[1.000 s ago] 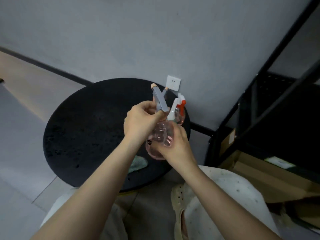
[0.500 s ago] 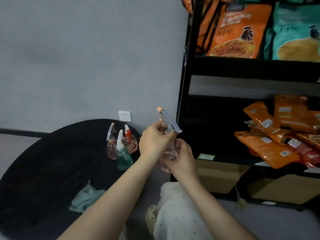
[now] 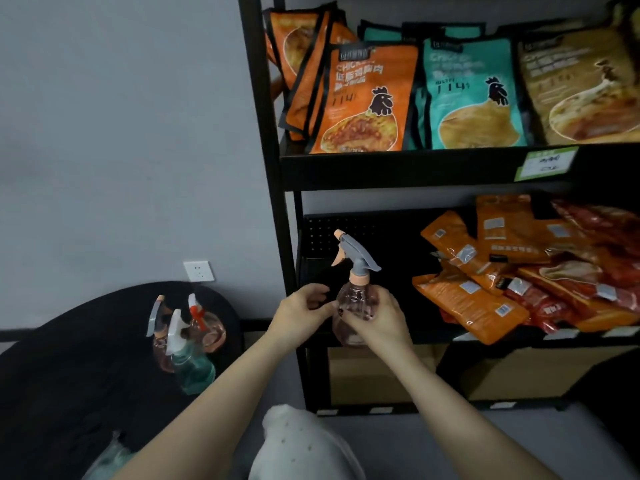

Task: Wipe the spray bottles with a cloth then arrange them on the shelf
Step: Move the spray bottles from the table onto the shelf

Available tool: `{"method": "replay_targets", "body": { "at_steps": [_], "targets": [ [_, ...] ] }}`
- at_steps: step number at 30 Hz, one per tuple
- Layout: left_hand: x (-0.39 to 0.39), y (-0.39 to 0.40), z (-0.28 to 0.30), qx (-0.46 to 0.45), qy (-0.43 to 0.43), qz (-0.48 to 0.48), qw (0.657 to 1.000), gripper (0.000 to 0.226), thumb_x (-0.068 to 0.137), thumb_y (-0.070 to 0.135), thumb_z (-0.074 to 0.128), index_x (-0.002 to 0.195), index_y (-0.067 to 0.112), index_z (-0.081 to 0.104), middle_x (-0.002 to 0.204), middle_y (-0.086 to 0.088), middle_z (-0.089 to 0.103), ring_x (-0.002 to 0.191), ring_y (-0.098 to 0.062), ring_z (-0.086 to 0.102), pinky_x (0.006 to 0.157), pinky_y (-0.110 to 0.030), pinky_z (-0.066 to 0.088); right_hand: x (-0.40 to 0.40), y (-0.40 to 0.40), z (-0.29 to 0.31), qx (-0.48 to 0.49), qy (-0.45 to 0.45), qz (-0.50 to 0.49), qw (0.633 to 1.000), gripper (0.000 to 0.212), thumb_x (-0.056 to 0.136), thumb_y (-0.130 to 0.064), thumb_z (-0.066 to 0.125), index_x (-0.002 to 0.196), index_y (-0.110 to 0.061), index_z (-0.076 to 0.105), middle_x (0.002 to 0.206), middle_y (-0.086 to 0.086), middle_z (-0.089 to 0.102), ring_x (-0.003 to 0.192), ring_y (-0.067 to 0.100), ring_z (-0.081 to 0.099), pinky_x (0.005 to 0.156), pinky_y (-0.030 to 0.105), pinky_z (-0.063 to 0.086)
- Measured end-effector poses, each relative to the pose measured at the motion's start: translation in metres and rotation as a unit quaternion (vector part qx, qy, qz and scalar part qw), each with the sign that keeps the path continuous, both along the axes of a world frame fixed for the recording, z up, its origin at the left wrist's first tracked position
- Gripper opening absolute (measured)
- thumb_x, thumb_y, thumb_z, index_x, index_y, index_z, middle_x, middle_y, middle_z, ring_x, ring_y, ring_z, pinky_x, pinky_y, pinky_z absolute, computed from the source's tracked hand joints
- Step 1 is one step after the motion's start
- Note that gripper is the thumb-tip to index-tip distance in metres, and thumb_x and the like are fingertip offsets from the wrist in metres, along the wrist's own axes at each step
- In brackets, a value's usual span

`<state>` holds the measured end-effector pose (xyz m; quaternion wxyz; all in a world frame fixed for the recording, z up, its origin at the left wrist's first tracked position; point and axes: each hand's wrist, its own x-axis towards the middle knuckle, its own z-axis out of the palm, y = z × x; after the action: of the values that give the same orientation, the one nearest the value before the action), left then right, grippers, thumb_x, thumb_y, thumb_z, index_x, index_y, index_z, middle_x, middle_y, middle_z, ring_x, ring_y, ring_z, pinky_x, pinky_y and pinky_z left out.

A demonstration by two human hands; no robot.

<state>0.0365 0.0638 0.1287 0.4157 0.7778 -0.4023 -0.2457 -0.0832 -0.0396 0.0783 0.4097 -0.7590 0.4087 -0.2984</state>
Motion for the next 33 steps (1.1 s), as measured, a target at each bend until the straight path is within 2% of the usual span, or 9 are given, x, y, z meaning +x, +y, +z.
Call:
{"method": "replay_targets", "body": {
  "at_steps": [9,11,14,15,19,23,27,30,33],
  "targets": [
    [0.025,-0.075,-0.047,0.067,0.059,0.018,0.996,0.04,0.09,0.017,0.06,0.129,0.015,0.051,0.124,-0.003,0.058,0.117,-0.017,0.054,0.091,-0.018,0.038,0.053,-0.078,-0.023,0.012,0.024,0.001,1.0,0.068,0.072,-0.031,0.078,0.13,-0.015,0.046,0.124,0.002,0.048,0.112,0.018,0.052,0.082,0.022,0.039],
    [0.033,-0.09,-0.06,0.065,0.077,0.041,0.994,0.037,0.089,0.011,0.057,0.126,0.014,0.053,0.117,-0.001,0.061,0.107,-0.014,0.057,0.082,-0.014,0.04,0.072,-0.093,-0.034,0.019,0.031,0.0,0.999,0.069,0.073,-0.032,0.078,0.131,-0.015,0.045,0.125,0.004,0.048,0.113,0.019,0.053,0.082,0.021,0.04],
    [0.047,-0.112,-0.078,0.058,0.11,0.089,0.988,0.036,0.087,0.005,0.054,0.122,0.015,0.053,0.094,0.007,0.061,0.083,-0.008,0.056,0.06,-0.009,0.041,0.099,-0.111,-0.053,0.039,0.031,0.004,0.999,0.067,0.072,-0.032,0.078,0.128,-0.016,0.046,0.121,0.007,0.052,0.108,0.02,0.057,0.079,0.022,0.044],
    [0.052,-0.119,-0.083,0.061,0.118,0.102,0.986,0.036,0.087,0.005,0.053,0.121,0.014,0.053,0.091,0.008,0.06,0.083,-0.009,0.056,0.059,-0.011,0.041,0.108,-0.115,-0.059,0.045,0.025,0.008,0.999,0.066,0.072,-0.031,0.078,0.128,-0.016,0.046,0.121,0.007,0.053,0.106,0.02,0.058,0.079,0.022,0.046],
    [0.07,-0.138,-0.101,0.08,0.156,0.129,0.976,0.043,0.085,0.007,0.053,0.127,0.014,0.049,0.108,-0.004,0.063,0.095,-0.02,0.059,0.066,-0.025,0.043,0.138,-0.126,-0.076,0.039,0.016,0.0,0.999,0.072,0.072,-0.028,0.078,0.133,-0.014,0.042,0.127,0.008,0.047,0.113,0.022,0.055,0.089,0.03,0.048],
    [0.079,-0.143,-0.114,0.078,0.171,0.137,0.973,0.047,0.085,0.005,0.051,0.131,0.014,0.047,0.109,-0.002,0.061,0.091,-0.016,0.055,0.058,-0.015,0.039,0.154,-0.133,-0.082,0.048,-0.013,0.001,0.999,0.066,0.073,-0.021,0.077,0.129,-0.012,0.044,0.126,0.006,0.044,0.114,0.02,0.052,0.091,0.025,0.044],
    [0.078,-0.146,-0.12,0.07,0.197,0.138,0.968,0.052,0.086,0.0,0.049,0.135,0.013,0.042,0.11,-0.001,0.057,0.093,-0.013,0.053,0.059,-0.014,0.039,0.158,-0.133,-0.088,0.047,-0.014,0.0,0.999,0.07,0.074,-0.02,0.077,0.133,-0.012,0.039,0.13,0.007,0.042,0.118,0.021,0.051,0.091,0.024,0.043],
    [0.076,-0.143,-0.119,0.082,0.202,0.116,0.969,0.055,0.087,0.003,0.05,0.139,0.015,0.038,0.116,-0.002,0.054,0.096,-0.015,0.053,0.064,-0.019,0.041,0.154,-0.13,-0.086,0.049,0.012,0.011,0.999,0.082,0.075,-0.025,0.077,0.142,-0.016,0.03,0.139,0.007,0.037,0.126,0.023,0.045,0.098,0.03,0.043],
    [0.068,-0.138,-0.117,0.086,0.205,0.082,0.972,0.056,0.087,0.006,0.053,0.14,0.016,0.035,0.121,-0.002,0.053,0.098,-0.014,0.053,0.062,-0.015,0.042,0.142,-0.125,-0.077,0.04,0.067,0.025,0.997,0.092,0.078,-0.034,0.074,0.148,-0.021,0.017,0.148,0.006,0.027,0.132,0.024,0.037,0.101,0.036,0.041]
  ]
}}
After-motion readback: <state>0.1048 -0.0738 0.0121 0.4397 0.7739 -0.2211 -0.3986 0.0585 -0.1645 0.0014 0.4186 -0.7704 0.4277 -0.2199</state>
